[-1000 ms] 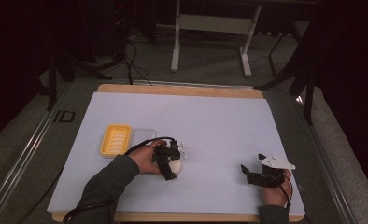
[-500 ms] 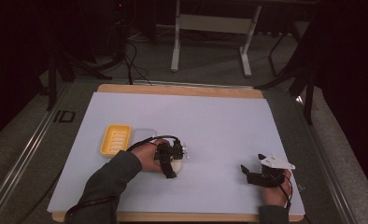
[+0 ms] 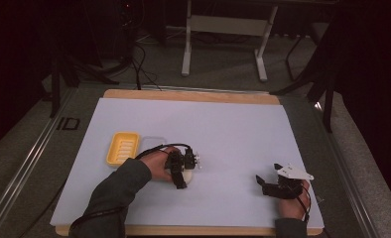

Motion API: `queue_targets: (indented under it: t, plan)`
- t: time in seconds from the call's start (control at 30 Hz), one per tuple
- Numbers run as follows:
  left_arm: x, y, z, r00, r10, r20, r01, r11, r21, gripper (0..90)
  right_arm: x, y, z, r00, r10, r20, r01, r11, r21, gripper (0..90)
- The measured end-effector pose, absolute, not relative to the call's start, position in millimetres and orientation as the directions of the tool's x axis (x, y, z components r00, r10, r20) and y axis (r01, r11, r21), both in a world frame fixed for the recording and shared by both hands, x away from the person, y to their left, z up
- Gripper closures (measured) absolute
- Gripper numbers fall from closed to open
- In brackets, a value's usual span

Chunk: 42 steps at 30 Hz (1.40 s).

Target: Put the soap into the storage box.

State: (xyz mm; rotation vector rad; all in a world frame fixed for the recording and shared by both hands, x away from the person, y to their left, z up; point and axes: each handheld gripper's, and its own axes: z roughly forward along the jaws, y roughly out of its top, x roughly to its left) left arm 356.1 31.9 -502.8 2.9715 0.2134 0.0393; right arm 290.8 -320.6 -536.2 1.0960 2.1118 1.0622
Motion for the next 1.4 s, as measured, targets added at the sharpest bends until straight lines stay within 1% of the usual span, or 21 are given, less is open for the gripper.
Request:
queue_targets:
  t: [0.73,1.4]
  plan:
    - [354.6,39.1,-500.3,0.987,0.157,0.038,0.15,-0.977,0.149,25.6,290.7,-320.5,-536.2,-0.532,0.841,-0.097,0.425,0.364,0.829,14.5]
    - [355.3,56.1,-485.1,0.981,0.188,0.054,0.175,-0.967,0.186,25.6,290.7,-320.4,-536.3,-0.531,0.842,-0.098,0.425,0.365,0.828,14.5]
